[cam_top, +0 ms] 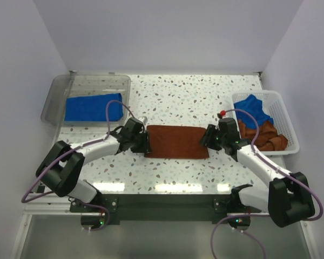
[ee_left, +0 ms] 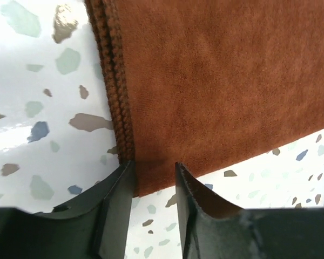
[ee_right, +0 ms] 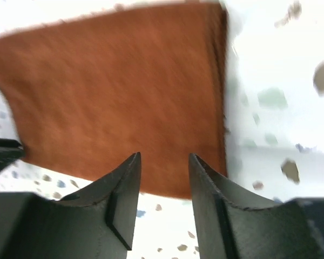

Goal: Fold and stack the towels
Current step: Fold the towel

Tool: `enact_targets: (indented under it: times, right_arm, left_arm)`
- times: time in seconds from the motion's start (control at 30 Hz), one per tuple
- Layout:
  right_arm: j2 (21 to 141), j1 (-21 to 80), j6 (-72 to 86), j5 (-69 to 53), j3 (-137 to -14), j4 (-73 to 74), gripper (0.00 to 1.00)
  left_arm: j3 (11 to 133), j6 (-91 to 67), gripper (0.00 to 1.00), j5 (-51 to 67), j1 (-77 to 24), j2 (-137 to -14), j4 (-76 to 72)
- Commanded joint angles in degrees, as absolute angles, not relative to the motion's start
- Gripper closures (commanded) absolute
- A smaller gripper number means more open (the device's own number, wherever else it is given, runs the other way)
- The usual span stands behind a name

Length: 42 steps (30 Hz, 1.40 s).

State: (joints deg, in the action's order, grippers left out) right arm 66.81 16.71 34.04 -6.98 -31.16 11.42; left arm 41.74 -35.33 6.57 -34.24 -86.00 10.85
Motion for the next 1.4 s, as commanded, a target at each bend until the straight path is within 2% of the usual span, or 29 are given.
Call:
enact_targets:
  times: [0.0,0.23,0.33,0.5,0.77,0.87,0.93,1.1,1.27,1.37]
  right_arm:
    - [67.75,16.7,31.29,-6.16,-38.84,9.32,0.57]
    - [80.23,16.44,31.46,-3.7,-44.03,0.27,0.64]
    - [85.51,15.91,32.43,-2.2,-43.86,-4.11,0.66]
    - [91.92,14.68,33.84,0.96,-42.63,-7.38,0.66]
    - [94.83,10.81,30.94,2.28,-43.59,-5.8,0.66]
    - [93.09,10.9,27.26,2.2,-45.95,-4.14,0.64]
    - [91.68,10.99,24.62,0.28,-47.02,-2.04,0.62]
    - [85.53,15.19,16.55,-0.27,-51.67,6.57,0.49]
    - [82.09,26.88,14.59,3.51,-55.19,15.81,0.3]
    - [83.49,35.22,15.64,5.44,-58.6,19.5,0.26]
  left_arm:
    - [47.53,-33.93,0.57,3.42,-33.66,-82.62,13.09]
    - [53.88,-32.34,0.58,4.21,-32.43,-88.85,10.12]
    - [53.44,-32.34,0.68,4.92,-31.2,-92.98,5.81]
    - [51.86,-32.69,0.76,5.89,-29.19,-98.87,1.58]
    - [46.76,-33.4,0.81,4.57,-27.07,-96.16,1.41]
    - [46.14,-34.1,0.73,5.71,-27.25,-92.65,1.84]
    - [46.93,-34.28,0.65,6.15,-27.25,-89.22,2.98]
    - [51.58,-32.26,0.44,3.61,-26.37,-80.36,10.8]
    - [54.75,-28.92,0.36,0.18,-22.25,-71.74,18.71]
    - [55.2,-26.65,0.28,-3.86,-20.13,-67.26,22.23]
